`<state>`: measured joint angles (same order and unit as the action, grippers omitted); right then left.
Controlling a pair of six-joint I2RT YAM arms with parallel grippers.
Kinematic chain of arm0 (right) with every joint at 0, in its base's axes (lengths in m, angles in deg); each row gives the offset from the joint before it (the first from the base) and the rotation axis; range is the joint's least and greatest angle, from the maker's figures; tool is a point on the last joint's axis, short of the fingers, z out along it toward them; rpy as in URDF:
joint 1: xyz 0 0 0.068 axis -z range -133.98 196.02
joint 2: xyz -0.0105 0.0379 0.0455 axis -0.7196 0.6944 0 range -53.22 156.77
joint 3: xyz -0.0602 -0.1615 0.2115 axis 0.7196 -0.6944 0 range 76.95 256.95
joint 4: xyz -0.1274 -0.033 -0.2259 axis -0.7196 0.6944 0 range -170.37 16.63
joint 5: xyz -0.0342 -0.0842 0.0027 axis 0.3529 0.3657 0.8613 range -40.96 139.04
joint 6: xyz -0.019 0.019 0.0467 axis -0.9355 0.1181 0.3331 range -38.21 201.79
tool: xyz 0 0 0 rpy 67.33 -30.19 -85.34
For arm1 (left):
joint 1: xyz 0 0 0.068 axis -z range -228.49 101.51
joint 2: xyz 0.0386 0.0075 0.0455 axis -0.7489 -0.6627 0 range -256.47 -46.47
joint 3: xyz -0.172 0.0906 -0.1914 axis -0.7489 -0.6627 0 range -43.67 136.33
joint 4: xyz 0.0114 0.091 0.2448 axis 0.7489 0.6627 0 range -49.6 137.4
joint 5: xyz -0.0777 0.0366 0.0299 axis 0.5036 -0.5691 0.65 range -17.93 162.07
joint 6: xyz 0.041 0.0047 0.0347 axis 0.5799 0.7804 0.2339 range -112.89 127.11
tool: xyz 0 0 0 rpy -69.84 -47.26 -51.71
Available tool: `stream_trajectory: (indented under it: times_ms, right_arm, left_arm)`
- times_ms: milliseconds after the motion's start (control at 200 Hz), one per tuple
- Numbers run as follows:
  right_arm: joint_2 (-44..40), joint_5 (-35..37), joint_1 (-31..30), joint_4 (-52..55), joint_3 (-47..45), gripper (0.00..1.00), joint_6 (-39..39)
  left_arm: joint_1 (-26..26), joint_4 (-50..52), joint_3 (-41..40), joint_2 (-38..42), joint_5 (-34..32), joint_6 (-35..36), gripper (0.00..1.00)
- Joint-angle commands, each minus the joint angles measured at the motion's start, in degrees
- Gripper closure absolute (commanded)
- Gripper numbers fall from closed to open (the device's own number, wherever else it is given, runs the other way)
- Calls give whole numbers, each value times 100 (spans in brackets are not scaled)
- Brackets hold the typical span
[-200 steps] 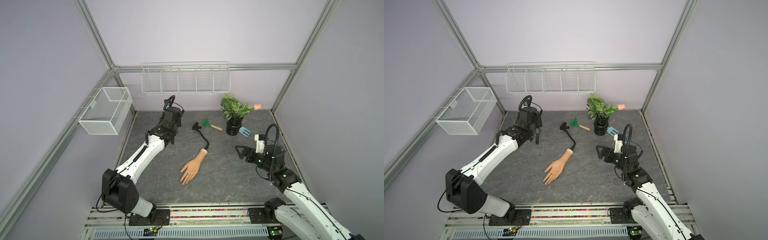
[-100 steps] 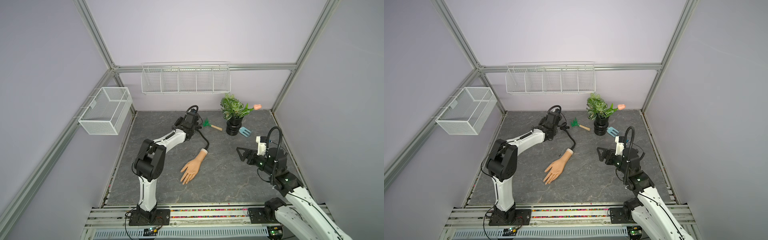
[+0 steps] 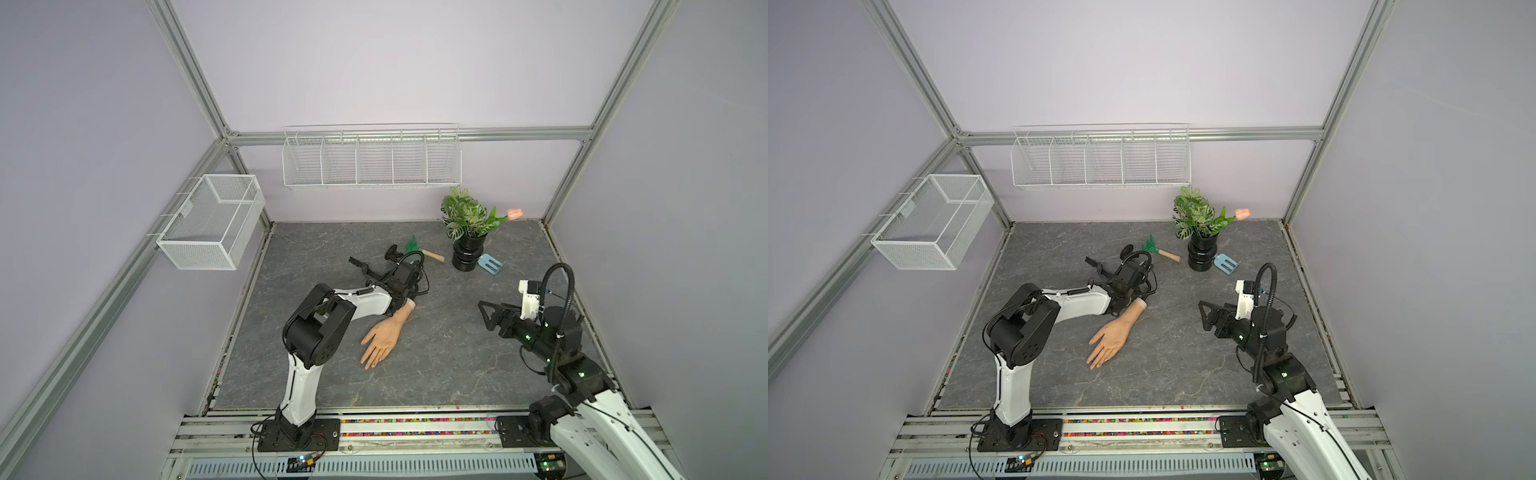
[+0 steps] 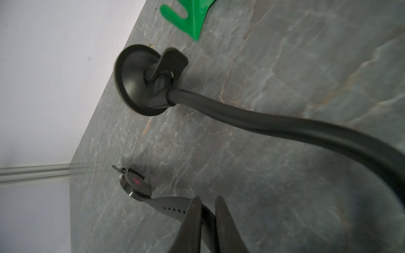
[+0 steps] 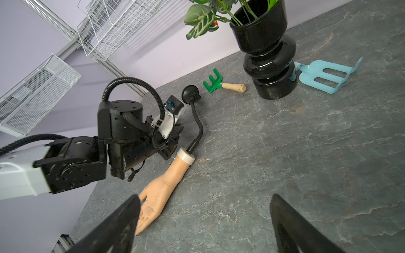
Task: Take off the watch
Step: Place the watch at the center of the board, then reset both arms
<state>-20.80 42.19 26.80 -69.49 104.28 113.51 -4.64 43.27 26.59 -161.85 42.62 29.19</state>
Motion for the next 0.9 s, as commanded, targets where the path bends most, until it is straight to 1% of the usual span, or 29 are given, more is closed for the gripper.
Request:
stream_trajectory:
  times_ms: [0,50,105,125,175,195,250,295,385,435,480,515,560,595,630,705,730,755,830,845,860,895]
  right_arm:
    - [-43,52,6,-52,-63,7,20]
    - [-60,52,8,-33,-33,7,26]
    - [-84,50,-1,17,-2,7,21]
    - [-99,48,-2,36,8,7,18]
    - [-128,68,8,65,18,7,12]
    - [-139,76,2,64,18,7,4]
    - [-149,108,6,50,1,7,-12]
    - [-136,139,4,29,-9,7,-59]
    - [56,388,7,77,61,6,-318]
    - [332,619,42,184,218,4,-510]
    - [655,805,91,224,378,2,-695]
    - [939,959,162,247,522,0,-789]
    - [1260,1171,277,186,641,3,-921]
    - [1487,1400,369,100,688,6,-1033]
    - [1668,1733,454,5,712,11,-1139]
    - [2005,2737,640,-198,688,11,-1366]
    - [2125,2900,719,-230,701,11,-1435]
    - [2239,2938,978,-274,703,11,-1518]
    - [2544,3081,1376,-598,562,11,-1514]
    - [2587,3113,1422,-754,492,11,-1535]
    - [2626,3140,1462,-925,398,11,-1584]
    - [2706,3205,1507,-1439,161,11,-1741]
  left_arm:
    - [275,-21,92,111,358,-25,74]
    - [323,10,66,109,323,92,71]
    - [335,29,51,116,170,151,66]
    - [342,37,35,125,109,155,61]
    - [338,-30,-45,217,-35,139,43]
    - [350,-81,-95,287,-56,112,39]
    - [366,-244,-263,576,-128,-82,29]
    - [369,-336,-405,928,-153,-397,24]
    - [369,-696,-899,1985,-337,-1198,20]
    - [331,-893,-1219,2631,-633,-1642,16]
    - [236,-843,-1424,3107,-913,-2090,14]
    - [107,-731,-1566,3395,-939,-2391,14]
    - [-87,-616,-1791,3717,-940,-2700,14]
    - [-197,-632,-1998,3947,-1271,-2885,13]
    - [-279,-767,-2316,4175,-1549,-2940,13]
    - [-426,-1502,-3163,4652,-2369,-2801,11]
    - [-492,-1916,-3494,4792,-2585,-2687,11]
    - [-578,-2338,-3824,4929,-2699,-2514,11]
    - [-952,-3291,-4636,5262,-2683,-2282,10]
    - [-1055,-3376,-4751,5315,-2578,-2264,6]
    - [-1171,-3473,-4843,5357,-2455,-2233,0]
    - [-1422,-3526,-4931,5490,-2131,-2276,1]
